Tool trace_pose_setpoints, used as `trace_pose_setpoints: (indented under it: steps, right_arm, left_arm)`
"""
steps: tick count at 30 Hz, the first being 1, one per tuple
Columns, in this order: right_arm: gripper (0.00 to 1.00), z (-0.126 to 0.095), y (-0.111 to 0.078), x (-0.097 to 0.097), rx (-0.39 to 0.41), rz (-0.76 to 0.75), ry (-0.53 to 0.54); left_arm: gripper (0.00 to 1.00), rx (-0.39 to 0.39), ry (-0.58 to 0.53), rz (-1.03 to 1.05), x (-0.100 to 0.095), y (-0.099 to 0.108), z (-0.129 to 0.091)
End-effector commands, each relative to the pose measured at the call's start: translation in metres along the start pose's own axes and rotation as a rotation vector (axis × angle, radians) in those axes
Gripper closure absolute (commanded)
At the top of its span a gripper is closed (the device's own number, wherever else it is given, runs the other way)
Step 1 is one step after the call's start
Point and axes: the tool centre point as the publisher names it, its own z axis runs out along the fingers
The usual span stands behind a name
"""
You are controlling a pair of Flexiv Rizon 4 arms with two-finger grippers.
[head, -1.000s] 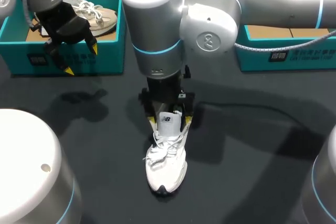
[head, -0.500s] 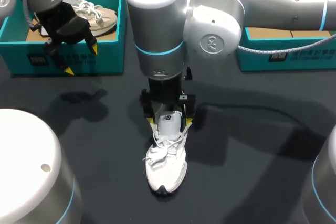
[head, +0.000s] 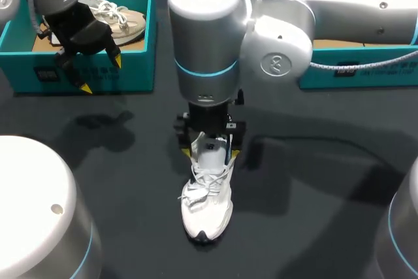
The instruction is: Take the shoe out of the shoebox, open the shoe tongue, remove and reinsert the insole, then place the shoe into the shoebox
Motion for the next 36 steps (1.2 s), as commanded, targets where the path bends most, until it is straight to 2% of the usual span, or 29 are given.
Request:
trace_pose_setpoints:
  steps: [1,3,5,11,21,23,25,31,36]
  right_arm:
    - [0.00,0.000,-0.011,0.003,-0.026,0.223,-0.002]
    - [0.13,-0.002,-0.016,0.005,-0.030,0.224,-0.005]
    - [0.16,-0.005,-0.019,0.007,-0.034,0.224,-0.008]
    - [0.17,-0.006,-0.031,0.013,-0.026,0.219,-0.004]
    - [0.18,-0.016,-0.070,0.019,-0.024,0.263,0.000]
    - [0.26,-0.018,-0.078,0.021,-0.025,0.275,0.004]
    - [0.49,-0.019,-0.084,0.022,-0.026,0.287,0.006]
    - [0.54,-0.024,-0.091,0.028,-0.039,0.308,-0.012]
    - [0.56,-0.022,-0.085,0.026,-0.032,0.339,-0.027]
  left_arm:
    - [0.00,-0.003,0.002,0.000,0.000,0.000,0.000]
    - [0.00,-0.003,0.002,0.000,0.000,0.000,0.000]
    - [0.00,-0.003,0.002,0.000,0.000,0.000,0.000]
    - [0.00,-0.003,0.002,0.000,0.000,0.000,0.000]
    - [0.00,-0.003,0.002,0.000,0.000,0.000,0.000]
    - [0.00,-0.003,0.002,0.000,0.000,0.000,0.000]
    - [0.00,-0.003,0.002,0.000,0.000,0.000,0.000]
    - [0.00,-0.003,0.002,0.000,0.000,0.000,0.000]
    - [0.00,-0.003,0.002,0.000,0.000,0.000,0.000]
